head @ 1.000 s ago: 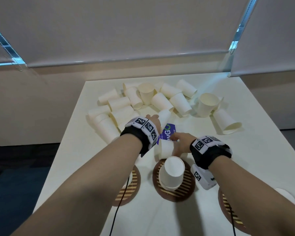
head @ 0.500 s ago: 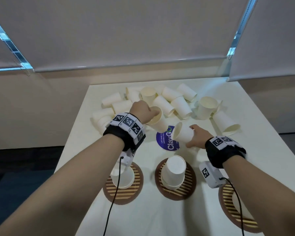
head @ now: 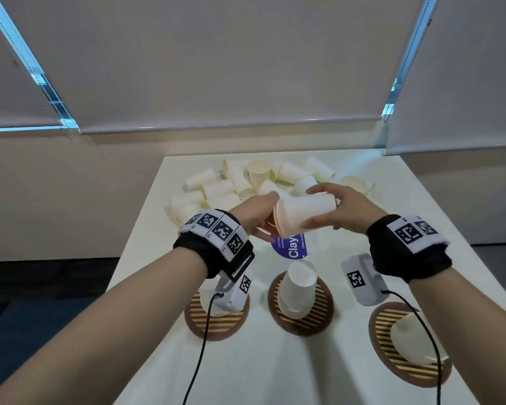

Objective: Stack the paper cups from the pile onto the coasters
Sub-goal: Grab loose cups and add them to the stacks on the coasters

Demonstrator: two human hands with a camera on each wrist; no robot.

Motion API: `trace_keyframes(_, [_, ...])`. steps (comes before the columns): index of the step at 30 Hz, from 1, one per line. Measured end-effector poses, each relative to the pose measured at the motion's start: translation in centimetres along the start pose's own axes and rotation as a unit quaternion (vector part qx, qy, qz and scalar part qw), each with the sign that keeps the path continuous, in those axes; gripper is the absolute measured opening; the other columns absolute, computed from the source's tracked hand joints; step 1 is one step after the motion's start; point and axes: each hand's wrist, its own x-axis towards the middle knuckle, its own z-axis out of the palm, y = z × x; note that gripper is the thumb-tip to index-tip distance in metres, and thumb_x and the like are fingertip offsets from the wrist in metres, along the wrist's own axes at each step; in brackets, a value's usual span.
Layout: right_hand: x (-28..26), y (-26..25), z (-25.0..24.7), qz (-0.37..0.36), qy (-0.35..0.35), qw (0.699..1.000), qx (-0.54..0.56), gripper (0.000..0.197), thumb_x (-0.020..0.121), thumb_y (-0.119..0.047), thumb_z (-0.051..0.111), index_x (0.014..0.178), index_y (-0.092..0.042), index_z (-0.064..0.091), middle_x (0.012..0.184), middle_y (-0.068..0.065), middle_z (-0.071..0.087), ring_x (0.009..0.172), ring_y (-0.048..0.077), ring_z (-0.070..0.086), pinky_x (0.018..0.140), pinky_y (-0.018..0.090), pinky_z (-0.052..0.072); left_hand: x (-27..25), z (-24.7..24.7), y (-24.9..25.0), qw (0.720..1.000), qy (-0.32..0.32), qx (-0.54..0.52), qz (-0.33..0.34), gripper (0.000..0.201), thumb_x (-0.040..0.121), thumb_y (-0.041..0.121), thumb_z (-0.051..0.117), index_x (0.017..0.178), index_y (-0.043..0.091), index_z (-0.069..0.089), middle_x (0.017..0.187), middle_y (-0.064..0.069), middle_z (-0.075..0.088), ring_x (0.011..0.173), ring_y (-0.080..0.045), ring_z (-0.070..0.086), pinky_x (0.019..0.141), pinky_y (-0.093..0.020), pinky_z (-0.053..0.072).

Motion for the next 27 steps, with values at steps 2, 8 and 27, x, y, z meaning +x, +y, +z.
trace_keyframes(2, [-1.4, -1.7, -0.5, -0.003, -0.008, 0.999, -0.038, 0.049, 0.067, -0.032, 0.081, 0.108, -0.028, 0.056, 0.090, -0.007, 0.057, 0.065, 0.014, 0.057, 0.060, 0.025, 0.048, -0.7, 0.5, -0.1, 1.000, -0.004, 0.018, -0.022, 0.026, 0.096, 0.019, 0.034, 0.088, 0.004, 0.055, 0.052, -0.003, 0.056, 0.047, -0.013, 0.055, 0.045, -0.020, 0.053])
trace_keyframes(8, [-4.5, -4.2, 0.8, -0.022, -0.046, 0.971, -0.234, 0.058, 0.068, -0.046, 0.074, 0.119, -0.026, 0.054, 0.111, -0.002, 0.060, 0.094, 0.019, 0.056, 0.078, 0.032, 0.048, -1.9, 2.5, -1.2, 0.977, -0.068, 0.204, -0.013, 0.025, 0.089, -0.001, 0.044, 0.100, -0.011, 0.064, 0.091, -0.025, 0.068, 0.057, -0.022, 0.061, 0.054, -0.023, 0.052])
trace_keyframes(27, [-0.9, 2.0, 8.2, 0.030, -0.107, 0.934, -0.339, 0.054, 0.076, -0.022, 0.069, 0.123, -0.023, 0.041, 0.122, 0.002, 0.050, 0.104, 0.030, 0.058, 0.082, 0.034, 0.046, -0.7, -2.5, -7.9, 0.758, -0.046, 0.644, -0.094, 0.039, 0.090, 0.003, 0.057, 0.062, 0.015, 0.034, 0.071, -0.007, 0.036, 0.060, -0.012, 0.035, 0.035, -0.007, 0.032])
